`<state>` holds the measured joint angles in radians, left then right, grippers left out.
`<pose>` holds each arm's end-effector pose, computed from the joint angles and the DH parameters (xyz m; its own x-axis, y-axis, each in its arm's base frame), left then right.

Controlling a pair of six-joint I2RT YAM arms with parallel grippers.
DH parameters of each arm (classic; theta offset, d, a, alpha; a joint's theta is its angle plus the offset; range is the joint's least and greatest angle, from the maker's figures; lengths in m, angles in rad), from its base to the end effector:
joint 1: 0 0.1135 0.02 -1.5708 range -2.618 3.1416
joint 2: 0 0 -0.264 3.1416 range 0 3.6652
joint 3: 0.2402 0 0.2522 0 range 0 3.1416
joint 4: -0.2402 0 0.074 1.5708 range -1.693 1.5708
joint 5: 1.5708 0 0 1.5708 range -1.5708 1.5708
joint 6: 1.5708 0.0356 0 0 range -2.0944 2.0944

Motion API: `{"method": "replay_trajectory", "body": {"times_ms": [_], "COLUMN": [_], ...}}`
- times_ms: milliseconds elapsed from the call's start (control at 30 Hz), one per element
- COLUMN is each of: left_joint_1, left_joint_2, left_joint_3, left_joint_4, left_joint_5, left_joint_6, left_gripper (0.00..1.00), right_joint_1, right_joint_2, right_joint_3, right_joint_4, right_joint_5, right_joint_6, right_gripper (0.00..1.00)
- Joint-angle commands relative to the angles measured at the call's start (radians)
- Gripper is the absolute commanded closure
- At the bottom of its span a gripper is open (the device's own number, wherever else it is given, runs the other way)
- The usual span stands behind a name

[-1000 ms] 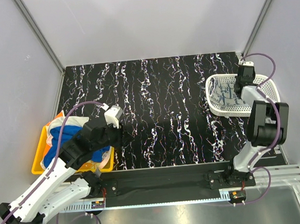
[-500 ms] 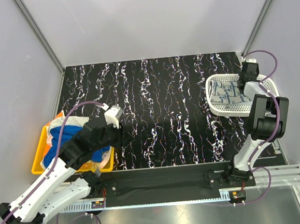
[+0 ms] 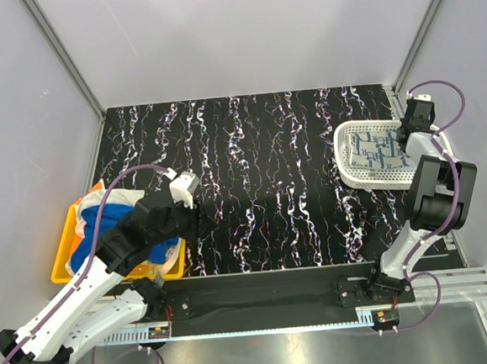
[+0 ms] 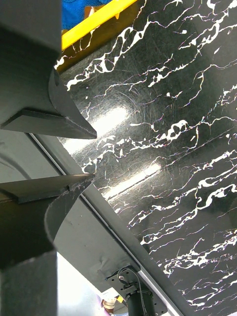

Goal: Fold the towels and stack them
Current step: Neatly place the folded towel into the bin

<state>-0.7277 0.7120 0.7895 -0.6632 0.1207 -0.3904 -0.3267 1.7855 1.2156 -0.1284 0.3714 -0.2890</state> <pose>0.1098 -0.1035 0.3043 -0.6615 0.0833 -0.7453 0.5228 0.7637 -0.3787 0.3718 -0.1396 0.2209 -0.7439 -0.0283 -0.6677 0.3655 0.8192 -0.4419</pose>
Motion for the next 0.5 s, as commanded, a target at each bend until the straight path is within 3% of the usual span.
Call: {"method": "replay_trajectory", "body": {"times_ms": [0,133,167,233,267,300,467], "left_joint_1": [-0.006,-0.004,-0.006,-0.006,-0.006,-0.006,-0.006], "left_joint_2": [-0.016,-0.006,-0.006,-0.005,-0.002,0.0,0.024], "left_joint_3": [-0.01,-0.009,-0.009,-0.009,-0.009,-0.009,0.004], "left_joint_4": [0.03,0.031,0.03,0.03,0.03,0.027,0.017], "left_joint_5": [0.023,0.033,0.028,0.02,0.014,0.011,-0.035], "left_joint_6": [0.015,0.018,0.018,0.015,0.015,0.013,0.005], "left_gripper": [0.6,0.6,0.6,0.6,0.6,0.6,0.6], "right_joint_1": [-0.005,-0.005,-0.006,-0.006,-0.006,-0.005,-0.005], "right_joint_2": [-0.032,-0.003,-0.006,-0.012,-0.029,-0.037,-0.132], "right_joint_3": [0.035,0.051,0.044,0.033,0.032,0.036,0.079], "right_joint_4": [0.004,-0.028,-0.025,-0.022,-0.023,-0.033,-0.152], "right_joint_5": [-0.011,-0.008,0.02,0.047,0.066,0.072,0.08], "right_joint_6": [0.01,0.066,0.098,0.134,0.169,0.192,0.41], "right_gripper": [1.0,0.78,0.63,0.45,0.28,0.01,0.0]}}
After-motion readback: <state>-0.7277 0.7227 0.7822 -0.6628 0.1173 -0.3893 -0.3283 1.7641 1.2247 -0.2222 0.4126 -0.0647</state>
